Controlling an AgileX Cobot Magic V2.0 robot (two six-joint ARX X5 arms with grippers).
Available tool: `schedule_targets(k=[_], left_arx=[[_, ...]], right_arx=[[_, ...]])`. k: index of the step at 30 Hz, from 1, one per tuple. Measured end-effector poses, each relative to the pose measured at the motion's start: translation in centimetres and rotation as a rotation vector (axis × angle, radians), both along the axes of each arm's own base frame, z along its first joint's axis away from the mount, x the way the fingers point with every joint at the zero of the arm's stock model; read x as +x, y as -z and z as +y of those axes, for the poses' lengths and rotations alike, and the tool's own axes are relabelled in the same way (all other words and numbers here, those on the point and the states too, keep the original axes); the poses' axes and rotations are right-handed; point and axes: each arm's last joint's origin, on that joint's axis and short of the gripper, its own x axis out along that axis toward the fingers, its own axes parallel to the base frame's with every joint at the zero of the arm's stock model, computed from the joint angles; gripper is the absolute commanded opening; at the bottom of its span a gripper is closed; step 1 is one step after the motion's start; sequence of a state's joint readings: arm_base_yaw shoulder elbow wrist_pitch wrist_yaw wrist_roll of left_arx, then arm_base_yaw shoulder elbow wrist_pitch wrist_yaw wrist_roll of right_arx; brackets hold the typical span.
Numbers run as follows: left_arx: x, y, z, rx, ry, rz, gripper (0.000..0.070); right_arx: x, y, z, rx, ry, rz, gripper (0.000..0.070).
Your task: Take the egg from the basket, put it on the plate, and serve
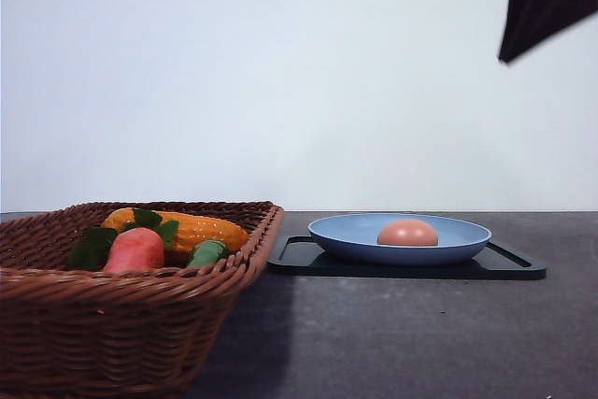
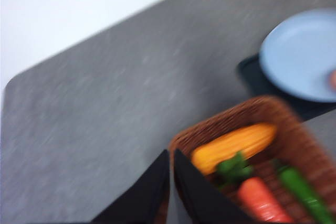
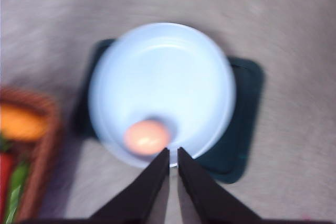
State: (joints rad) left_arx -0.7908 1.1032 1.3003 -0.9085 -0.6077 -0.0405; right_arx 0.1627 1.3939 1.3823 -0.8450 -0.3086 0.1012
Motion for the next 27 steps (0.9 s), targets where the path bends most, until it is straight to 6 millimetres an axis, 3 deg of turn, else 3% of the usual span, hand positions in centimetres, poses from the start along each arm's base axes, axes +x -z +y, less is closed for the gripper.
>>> schedule_targets(k=[6, 11, 17, 23, 27], left_arx=[[3.3, 3.2, 1.7, -0.025, -0.104, 0.063, 0.0000], [3.7, 7.5, 3.3, -0.099, -0.098, 0.103, 0.0000], [1.1, 11.0, 4.7, -0.250, -0.030, 0.037, 0.0000], [-1.8, 13.0, 5.5, -0.436, 0.013, -0.054, 0.0000], [-3.0, 13.5, 6.0, -0.494, 0.011, -0.062, 0.0000]], right_arx=[[-5.1, 0.3, 3.1, -0.090, -0.096, -0.105, 0.0000], [-8.6, 2.0, 4.1, -0.113, -0.132, -0.247, 0.0000], [-11.6, 5.9, 3.7, -0.091, -0.125, -0.397, 0.0000], [-13.2, 10.1, 3.1, -0.012, -0.115, -0.534, 0.0000], [-13.5, 11.9, 2.9, -0.003, -0.106, -0.522, 0.0000]])
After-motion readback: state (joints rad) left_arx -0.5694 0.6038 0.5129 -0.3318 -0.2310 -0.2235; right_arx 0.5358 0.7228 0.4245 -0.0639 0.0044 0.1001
